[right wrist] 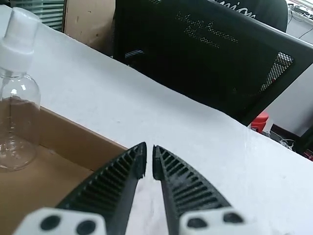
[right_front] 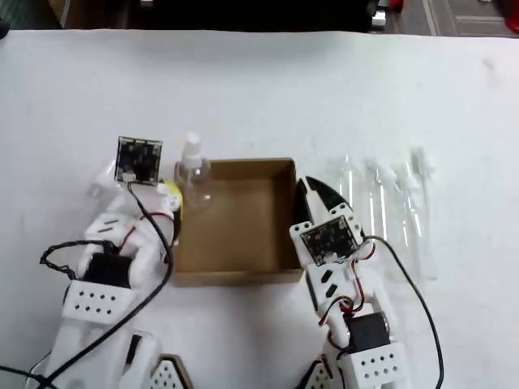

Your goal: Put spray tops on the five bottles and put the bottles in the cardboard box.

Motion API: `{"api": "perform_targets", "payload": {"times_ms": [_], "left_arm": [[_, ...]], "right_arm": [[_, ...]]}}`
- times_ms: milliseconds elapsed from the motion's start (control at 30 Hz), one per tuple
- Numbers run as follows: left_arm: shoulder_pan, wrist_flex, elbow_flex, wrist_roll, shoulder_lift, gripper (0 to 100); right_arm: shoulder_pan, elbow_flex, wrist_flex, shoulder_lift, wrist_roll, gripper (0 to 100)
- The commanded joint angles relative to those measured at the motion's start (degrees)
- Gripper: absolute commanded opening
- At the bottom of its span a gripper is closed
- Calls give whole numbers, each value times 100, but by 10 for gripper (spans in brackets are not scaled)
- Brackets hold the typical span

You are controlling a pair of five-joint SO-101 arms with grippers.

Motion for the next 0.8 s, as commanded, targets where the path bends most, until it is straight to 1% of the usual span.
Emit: {"api": "perform_targets", "payload": {"times_ms": [0,100,133,200,367,433,500,567,633,700,767], "left_arm": [[-426,615,-598,141,400,23],[-1270,1310,-1380,79,655,24],[-1569,1591,-1697,-88,734,25],[-2026,2145,-2391,-800,954,40],[-2598,3464,-3842,-2708,1921,58],[-2905,3868,-4343,-3235,2466,58],[-3169,4105,-4721,-3543,3073,59],[-3301,4273,-5099,-3780,3758,76],[-3292,4404,-5495,-3807,4453,133],[-3152,4536,-6084,-3534,5121,197],[-3020,4738,-6840,-3095,5745,224]], "right_arm": [[-48,79,-119,-4,62,15],[-31,79,-110,-4,62,15],[-31,79,-101,-4,62,15],[-31,79,-101,-4,62,15],[-48,79,-119,-4,62,15],[-48,79,-119,-4,62,15],[-48,79,-110,-4,62,15],[-40,79,-110,-4,62,15],[-22,79,-110,-4,62,15],[-22,79,-110,-4,62,15],[-31,79,-92,-4,62,15]]}}
